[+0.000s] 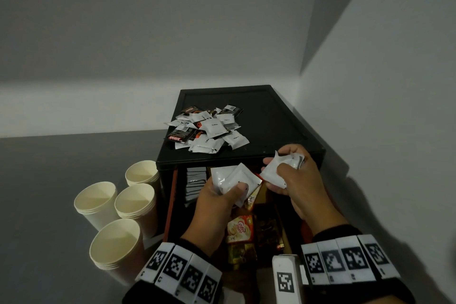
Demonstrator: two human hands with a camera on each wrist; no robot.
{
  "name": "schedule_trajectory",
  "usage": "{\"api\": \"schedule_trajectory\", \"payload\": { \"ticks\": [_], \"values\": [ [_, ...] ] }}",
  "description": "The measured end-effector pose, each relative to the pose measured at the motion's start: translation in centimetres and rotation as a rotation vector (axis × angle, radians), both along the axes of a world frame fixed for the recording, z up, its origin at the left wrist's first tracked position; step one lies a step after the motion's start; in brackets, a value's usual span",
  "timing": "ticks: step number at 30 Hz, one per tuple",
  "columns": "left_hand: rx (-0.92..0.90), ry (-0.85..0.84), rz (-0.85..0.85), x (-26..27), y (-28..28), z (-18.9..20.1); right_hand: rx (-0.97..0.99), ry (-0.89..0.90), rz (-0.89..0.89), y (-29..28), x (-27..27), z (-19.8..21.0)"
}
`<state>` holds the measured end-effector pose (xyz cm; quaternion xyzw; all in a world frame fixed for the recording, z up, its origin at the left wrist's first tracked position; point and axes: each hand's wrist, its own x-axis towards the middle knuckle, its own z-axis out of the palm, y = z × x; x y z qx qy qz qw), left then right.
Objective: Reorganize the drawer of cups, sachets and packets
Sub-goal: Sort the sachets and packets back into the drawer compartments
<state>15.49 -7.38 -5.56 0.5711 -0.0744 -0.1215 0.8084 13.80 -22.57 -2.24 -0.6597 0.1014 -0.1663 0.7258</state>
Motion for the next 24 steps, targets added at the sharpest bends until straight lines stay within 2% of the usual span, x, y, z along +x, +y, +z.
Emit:
{"api": "schedule_trajectory", "payload": {
  "ticks": [4, 8, 13, 18, 21, 24],
  "values": [
    [-0.010, 0.008, 0.006, -0.11, 0.07, 0.21, 0.062, -0.094, 0.011, 0.03, -0.11, 0.13],
    [-0.023, 0.013, 0.022, -0.17, -0.12, 0.33, 0.209, -0.096, 0.029, -0.25, 0.03, 0.30],
    [-0.071, 0.153, 0.064, -0.02, -0.27, 0.37, 0.314, -0.094, 0.080, -0.08, 0.02, 0.40],
    [-0.033, 0.240, 0.051, 0.08, -0.45, 0.85, 0.417, -0.097, 0.178, -0.04, 0.00, 0.46],
    [-0.076, 0.232, 0.028, -0.08, -0.17, 0.77, 0.369, -0.079, 0.189, 0.03, 0.03, 0.30],
    [-0.042, 0.222, 0.037, -0.19, 0.02, 0.82, 0.173, -0.069, 0.205, -0.02, -0.20, 0.40]
  ]
}}
